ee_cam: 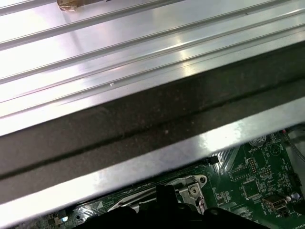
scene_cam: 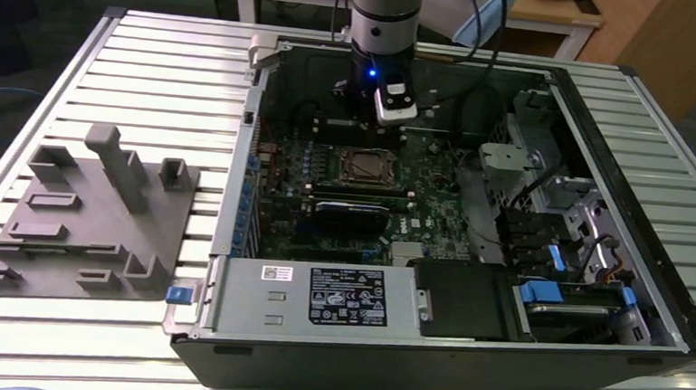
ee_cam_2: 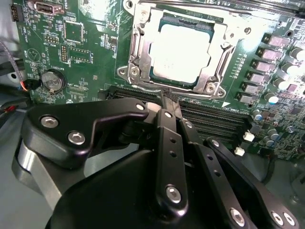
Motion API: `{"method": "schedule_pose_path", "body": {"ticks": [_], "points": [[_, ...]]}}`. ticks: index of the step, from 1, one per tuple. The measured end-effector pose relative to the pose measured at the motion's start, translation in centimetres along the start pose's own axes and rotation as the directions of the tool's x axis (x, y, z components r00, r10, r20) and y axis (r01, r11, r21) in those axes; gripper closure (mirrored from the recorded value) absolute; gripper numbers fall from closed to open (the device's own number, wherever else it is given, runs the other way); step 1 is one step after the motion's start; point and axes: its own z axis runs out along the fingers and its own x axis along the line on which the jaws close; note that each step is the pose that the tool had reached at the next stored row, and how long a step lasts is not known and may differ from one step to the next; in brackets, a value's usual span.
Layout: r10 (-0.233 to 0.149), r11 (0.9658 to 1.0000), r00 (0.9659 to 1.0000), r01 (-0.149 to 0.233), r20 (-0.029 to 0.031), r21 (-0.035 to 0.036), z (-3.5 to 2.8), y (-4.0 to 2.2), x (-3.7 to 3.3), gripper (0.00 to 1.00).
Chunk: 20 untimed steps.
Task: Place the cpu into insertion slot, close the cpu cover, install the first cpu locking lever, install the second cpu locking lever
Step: 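Install the first cpu locking lever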
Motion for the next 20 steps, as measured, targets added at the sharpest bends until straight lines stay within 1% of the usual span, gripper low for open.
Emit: {"method": "schedule_pose_path", "body": {"ticks": [3, 5, 6, 7, 11, 12, 13, 14, 18, 19, 20], "points": [[0.000, 1.0000, 1.0000, 0.000, 0.0001, 0.0007, -0.01, 0.00, 0.00, 0.89], [-0.001, 0.9999, 1.0000, 0.001, 0.0039, 0.0119, -0.02, 0.00, 0.00, 0.89], [-0.002, 0.9998, 1.0000, 0.002, 0.0064, 0.0188, -0.01, 0.00, 0.00, 0.89], [-0.003, 0.9996, 1.0000, 0.003, 0.0094, 0.0275, -0.01, 0.00, -0.01, 0.89], [-0.008, 0.9977, 0.9997, 0.007, 0.0228, 0.0669, -0.01, -0.07, -0.05, 0.89], [-0.009, 0.9972, 0.9996, 0.007, 0.0252, 0.0738, -0.01, -0.14, -0.07, 0.89], [-0.010, 0.9970, 0.9996, 0.008, 0.0263, 0.0776, -0.03, -0.19, -0.09, 0.89], [-0.010, 0.9968, 0.9996, 0.008, 0.0265, 0.0791, -0.03, -0.21, -0.09, 0.89], [-0.010, 0.9966, 0.9996, 0.008, 0.0276, 0.0814, -0.02, -0.20, -0.10, 0.89], [-0.010, 0.9966, 0.9996, 0.008, 0.0265, 0.0818, -0.02, -0.20, -0.10, 0.89], [-0.010, 0.9965, 0.9997, 0.008, 0.0221, 0.0833, -0.01, -0.19, -0.10, 0.89]]}}
